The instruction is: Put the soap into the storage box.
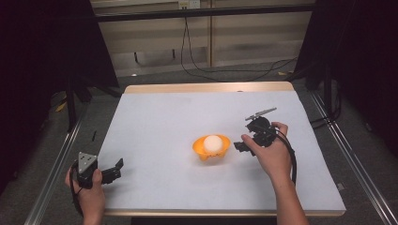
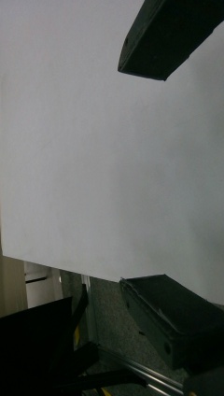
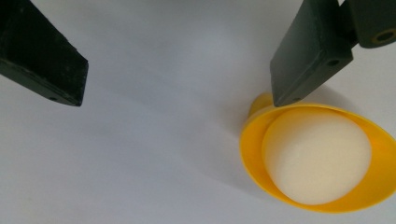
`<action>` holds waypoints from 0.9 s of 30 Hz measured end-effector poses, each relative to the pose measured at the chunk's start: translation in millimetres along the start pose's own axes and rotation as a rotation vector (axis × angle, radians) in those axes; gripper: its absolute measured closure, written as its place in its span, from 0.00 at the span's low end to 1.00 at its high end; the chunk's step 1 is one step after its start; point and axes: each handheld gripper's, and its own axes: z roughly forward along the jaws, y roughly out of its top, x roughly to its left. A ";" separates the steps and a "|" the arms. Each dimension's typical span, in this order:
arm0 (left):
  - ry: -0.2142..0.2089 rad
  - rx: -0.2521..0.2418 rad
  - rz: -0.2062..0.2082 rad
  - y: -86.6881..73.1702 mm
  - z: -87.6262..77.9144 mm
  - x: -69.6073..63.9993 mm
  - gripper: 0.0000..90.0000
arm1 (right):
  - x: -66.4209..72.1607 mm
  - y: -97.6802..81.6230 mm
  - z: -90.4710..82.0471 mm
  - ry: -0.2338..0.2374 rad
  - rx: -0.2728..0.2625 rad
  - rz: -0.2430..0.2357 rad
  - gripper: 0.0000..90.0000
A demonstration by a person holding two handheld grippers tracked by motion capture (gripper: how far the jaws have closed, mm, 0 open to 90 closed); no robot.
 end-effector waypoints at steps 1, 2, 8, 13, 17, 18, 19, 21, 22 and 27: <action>0.000 0.000 0.001 0.0 0.0 0.0 0.00 | -1.8 -1.8 -0.6 -0.001 -0.003 0.002 0.05; -0.001 0.000 0.002 0.0 0.0 0.1 0.00 | -3.4 -3.7 -1.2 -0.003 -0.004 0.009 0.05; 0.000 0.002 0.006 0.1 -0.1 0.2 0.00 | -13.0 -14.6 -4.4 -0.007 -0.011 0.023 0.04; 0.000 0.002 0.006 0.0 -0.1 0.1 0.00 | -21.6 -24.4 -7.5 -0.021 -0.021 0.038 0.04; 0.001 0.002 0.007 0.0 -0.1 0.1 0.00 | -27.6 -32.4 -9.9 -0.034 -0.025 0.050 0.04; 0.001 0.002 0.006 0.0 -0.1 0.0 0.00 | -29.3 -34.4 -10.5 -0.038 -0.025 0.052 0.04; 0.001 0.001 0.007 0.0 0.0 0.0 0.00 | -30.9 -36.6 -10.8 -0.035 -0.028 0.058 0.04; 0.001 0.001 0.007 0.0 -0.1 0.0 0.00 | -34.0 -40.8 -11.7 -0.044 -0.028 0.066 0.04; 0.001 0.001 0.007 0.0 -0.1 0.0 0.00 | -35.3 -42.9 -12.1 -0.045 -0.030 0.071 0.04; 0.002 0.001 0.006 0.0 -0.1 -0.2 0.00 | -42.7 -53.0 -14.6 -0.053 -0.038 0.078 0.04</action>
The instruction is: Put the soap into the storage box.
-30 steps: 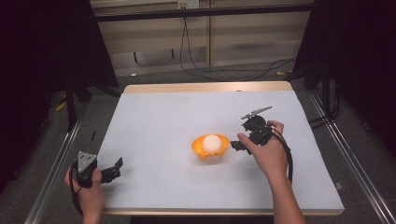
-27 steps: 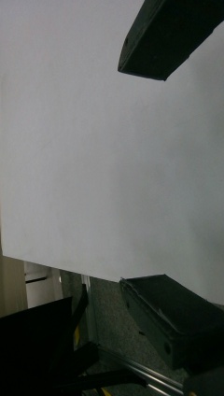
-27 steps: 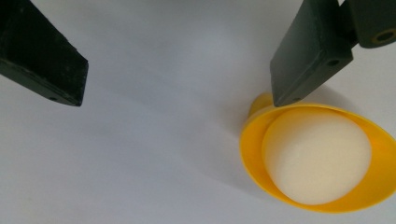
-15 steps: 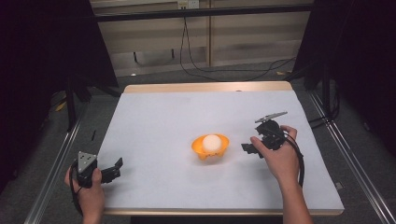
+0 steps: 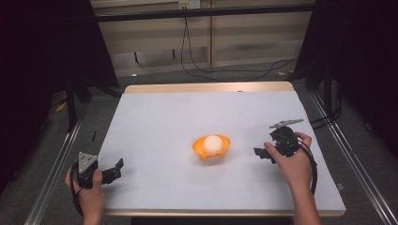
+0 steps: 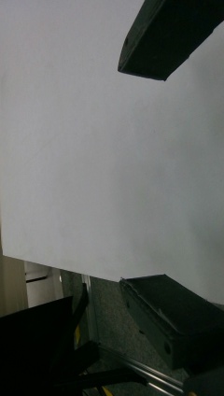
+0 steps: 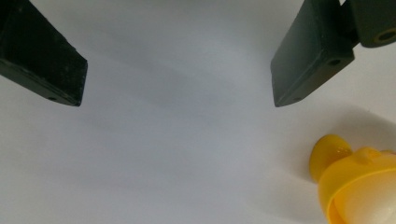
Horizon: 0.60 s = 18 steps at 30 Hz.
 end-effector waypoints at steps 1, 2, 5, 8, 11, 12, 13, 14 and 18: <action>0.000 0.000 0.000 0.0 0.0 0.0 0.00 | -1.4 -1.8 -0.7 -0.001 -0.004 0.005 0.04; 0.000 0.000 0.000 0.0 0.0 0.0 0.00 | -2.9 -3.6 -1.4 -0.006 -0.005 0.009 0.04; 0.000 0.000 0.000 0.0 0.0 0.0 0.00 | -8.0 -9.2 -3.4 -0.010 -0.009 0.018 0.04; 0.000 -0.001 0.000 0.0 0.0 -0.1 0.00 | -12.7 -14.7 -6.5 -0.013 -0.017 0.027 0.04; 0.000 -0.001 -0.001 0.0 0.0 -0.1 0.00 | -17.4 -19.6 -9.7 -0.017 -0.031 0.034 0.04; 0.000 -0.001 0.000 0.0 0.0 -0.1 0.00 | -18.8 -21.1 -10.8 -0.017 -0.034 0.035 0.04; 0.000 -0.001 0.000 0.0 0.0 -0.1 0.00 | -20.2 -22.5 -11.5 -0.018 -0.041 0.035 0.04; 0.000 -0.001 0.000 0.0 0.0 -0.1 0.00 | -21.1 -24.0 -12.6 -0.018 -0.046 0.041 0.04; 0.005 0.004 0.007 0.1 -0.2 0.1 0.00 | -26.4 -30.5 -15.3 -0.014 -0.057 0.052 0.03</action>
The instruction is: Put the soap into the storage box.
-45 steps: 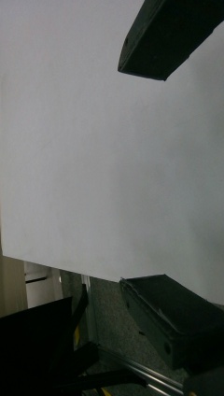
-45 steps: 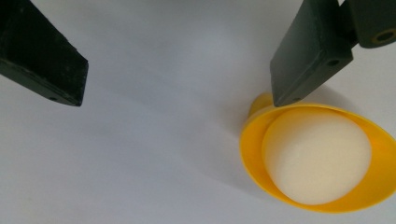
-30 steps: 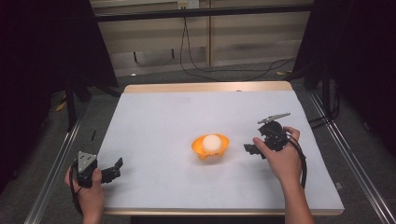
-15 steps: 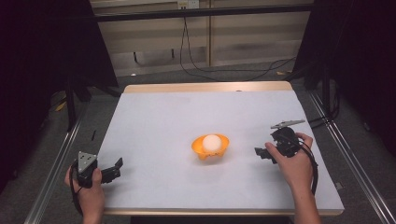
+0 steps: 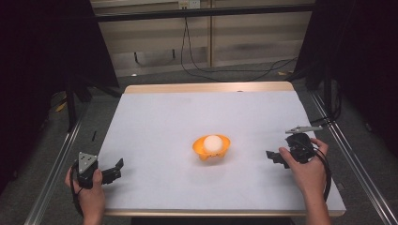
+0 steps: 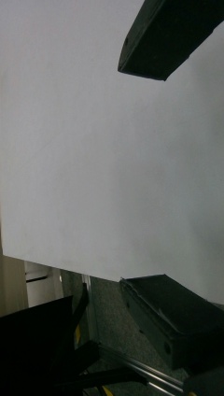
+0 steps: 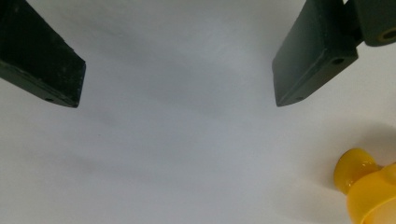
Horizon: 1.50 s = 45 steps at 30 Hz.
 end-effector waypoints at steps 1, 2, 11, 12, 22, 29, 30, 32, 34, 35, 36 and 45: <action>-0.001 -0.001 -0.001 -0.1 0.0 -0.1 0.00 | -1.8 -1.6 -0.5 0.005 -0.010 -0.002 0.03; -0.001 -0.001 0.000 -0.1 -0.1 -0.1 0.00 | -2.9 -3.4 -1.5 0.007 -0.010 0.003 0.03; 0.000 -0.002 -0.001 -0.1 -0.2 -0.1 0.00 | -14.0 -22.6 -9.8 0.033 -0.072 0.020 0.00; -0.004 -0.004 -0.005 -0.1 -0.1 -0.2 0.00 | -15.3 -25.4 -11.2 0.036 -0.086 0.018 0.00; -0.004 -0.002 0.001 -0.1 0.0 0.0 0.00 | -31.6 -54.3 -22.4 0.035 -0.153 0.053 0.00; -0.001 -0.003 -0.002 -0.2 -0.2 -0.1 0.00 | -44.4 -79.1 -33.9 0.024 -0.218 0.087 0.00; 0.000 -0.005 -0.007 -0.2 0.0 -0.5 0.00 | -46.6 -82.2 -35.5 0.025 -0.229 0.092 0.00; -0.002 -0.005 -0.009 -0.1 0.1 -0.2 0.00 | -50.4 -87.8 -40.4 0.022 -0.251 0.111 0.00; -0.004 -0.003 -0.010 0.0 0.0 0.2 0.00 | -54.3 -92.5 -45.8 0.023 -0.283 0.127 0.00; -0.004 -0.005 -0.014 0.0 0.3 0.2 0.00 | -56.1 -94.8 -48.3 0.020 -0.301 0.132 0.00; -0.005 -0.004 -0.013 0.0 0.4 0.5 0.00 | -57.6 -96.9 -50.5 0.017 -0.320 0.142 0.00; -0.007 -0.001 -0.010 0.1 0.5 0.4 0.00 | -64.8 -110.6 -51.0 0.018 -0.417 0.179 0.00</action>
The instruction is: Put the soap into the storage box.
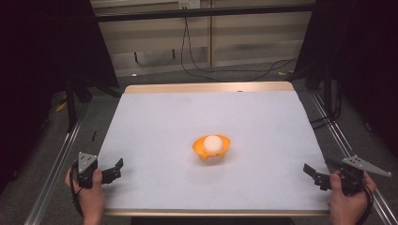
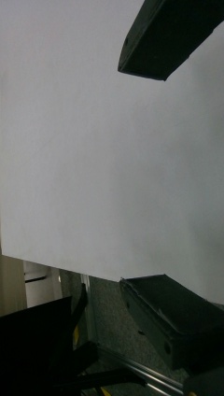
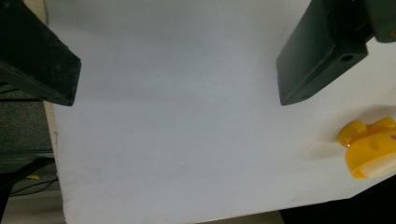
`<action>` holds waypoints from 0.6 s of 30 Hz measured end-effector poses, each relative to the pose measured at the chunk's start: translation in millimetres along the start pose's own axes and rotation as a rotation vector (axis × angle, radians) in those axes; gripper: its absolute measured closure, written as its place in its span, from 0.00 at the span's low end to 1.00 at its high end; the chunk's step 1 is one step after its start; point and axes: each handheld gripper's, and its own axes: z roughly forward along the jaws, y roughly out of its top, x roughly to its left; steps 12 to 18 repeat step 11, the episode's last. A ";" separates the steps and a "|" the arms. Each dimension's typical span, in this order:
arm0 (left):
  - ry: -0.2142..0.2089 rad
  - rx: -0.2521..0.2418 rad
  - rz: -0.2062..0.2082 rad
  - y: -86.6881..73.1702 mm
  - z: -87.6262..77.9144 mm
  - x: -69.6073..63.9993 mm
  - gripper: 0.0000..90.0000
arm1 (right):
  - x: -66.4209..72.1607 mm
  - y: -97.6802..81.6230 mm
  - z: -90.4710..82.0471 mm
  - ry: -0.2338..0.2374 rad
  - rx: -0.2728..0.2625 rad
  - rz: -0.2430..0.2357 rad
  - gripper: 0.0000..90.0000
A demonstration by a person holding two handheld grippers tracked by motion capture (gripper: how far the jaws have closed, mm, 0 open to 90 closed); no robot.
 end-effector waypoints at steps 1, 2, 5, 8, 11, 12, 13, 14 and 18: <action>0.002 0.001 0.002 0.0 -0.1 -0.1 0.00 | 0.1 -0.7 0.9 -0.002 0.007 -0.003 0.00; 0.003 0.001 0.004 -0.1 0.0 -0.3 0.00 | 0.0 -1.2 1.3 0.003 0.010 -0.002 0.00; 0.008 0.000 0.014 -0.3 -0.6 -0.9 0.00 | -1.7 -2.3 -0.3 0.009 -0.010 0.015 0.00; 0.019 -0.001 0.021 -0.4 -0.7 -2.2 0.00 | -4.4 -3.0 -2.0 0.023 -0.026 0.034 0.00; 0.017 0.001 0.019 -0.2 -0.6 -1.9 0.00 | -3.9 -3.0 -1.9 0.027 -0.022 0.033 0.00; 0.017 0.001 0.019 -0.2 -0.6 -1.9 0.00 | -3.9 -3.0 -1.9 0.027 -0.022 0.033 0.00; 0.017 0.001 0.019 -0.2 -0.6 -1.9 0.00 | -3.9 -3.0 -1.9 0.027 -0.022 0.033 0.00; 0.017 0.001 0.019 -0.2 -0.6 -1.9 0.00 | -3.9 -3.0 -1.9 0.027 -0.022 0.033 0.00; 0.017 0.001 0.019 -0.2 -0.6 -1.9 0.00 | -3.9 -3.0 -1.9 0.027 -0.022 0.033 0.00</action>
